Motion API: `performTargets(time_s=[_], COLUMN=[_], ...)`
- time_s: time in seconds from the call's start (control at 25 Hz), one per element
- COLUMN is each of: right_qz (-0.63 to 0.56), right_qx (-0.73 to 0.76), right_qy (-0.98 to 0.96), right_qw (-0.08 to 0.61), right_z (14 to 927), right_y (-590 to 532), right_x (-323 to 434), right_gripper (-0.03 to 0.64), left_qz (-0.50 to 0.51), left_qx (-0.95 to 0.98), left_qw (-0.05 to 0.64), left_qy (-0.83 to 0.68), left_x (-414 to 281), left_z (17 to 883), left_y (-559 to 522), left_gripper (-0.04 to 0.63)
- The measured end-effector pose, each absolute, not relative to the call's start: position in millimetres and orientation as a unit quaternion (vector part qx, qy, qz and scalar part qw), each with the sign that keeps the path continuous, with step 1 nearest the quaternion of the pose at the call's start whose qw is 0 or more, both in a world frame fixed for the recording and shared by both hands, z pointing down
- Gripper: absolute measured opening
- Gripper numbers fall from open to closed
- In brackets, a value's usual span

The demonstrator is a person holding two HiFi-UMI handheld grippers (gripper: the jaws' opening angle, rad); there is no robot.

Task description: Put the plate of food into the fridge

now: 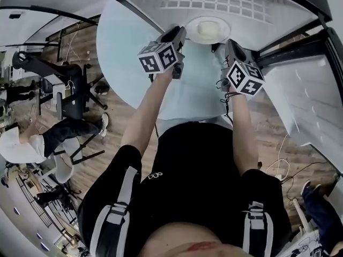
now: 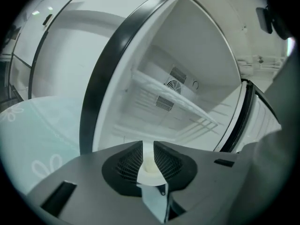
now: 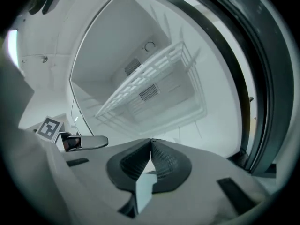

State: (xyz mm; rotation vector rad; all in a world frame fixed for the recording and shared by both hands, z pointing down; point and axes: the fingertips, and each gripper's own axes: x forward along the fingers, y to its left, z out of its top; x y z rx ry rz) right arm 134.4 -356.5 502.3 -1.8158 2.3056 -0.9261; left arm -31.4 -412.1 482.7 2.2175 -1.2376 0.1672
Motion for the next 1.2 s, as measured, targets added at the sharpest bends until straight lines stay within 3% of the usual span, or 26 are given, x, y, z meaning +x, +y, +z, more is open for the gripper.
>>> performTargets(time_s=[0.28,0.56,0.92,1.2], right_qz=[-0.208,-0.152,-0.083,-0.062], right_qx=[-0.571,-0.555,-0.548,-0.541], right_qy=[0.794,0.817,0.833,0.839], right_qw=[0.027,0.026,0.006,0.019], right_z=[437.8,394.9,363.2,345.4], right_y=[-333.0,-314.9,-284.3,-267.6], right_x=[126.2,108.5,92.0,82.8], right_gripper=[0.004,0.003,0.002,0.002], left_qz=[0.023,-0.031,-0.02,-0.03], left_qx=[0.845,0.852,0.858,0.876], left_qw=[0.27,0.268,0.245,0.172], left_qy=[-0.461,-0.449,-0.452,-0.45], left_x=[-11.8,-15.0,-1.8,4.8], left_z=[443.5,407.3,405.9,371.3], left_y=[-357.1,-330.4,-281.3,-258.3], left_gripper=[0.002,0.0,0.0,0.0])
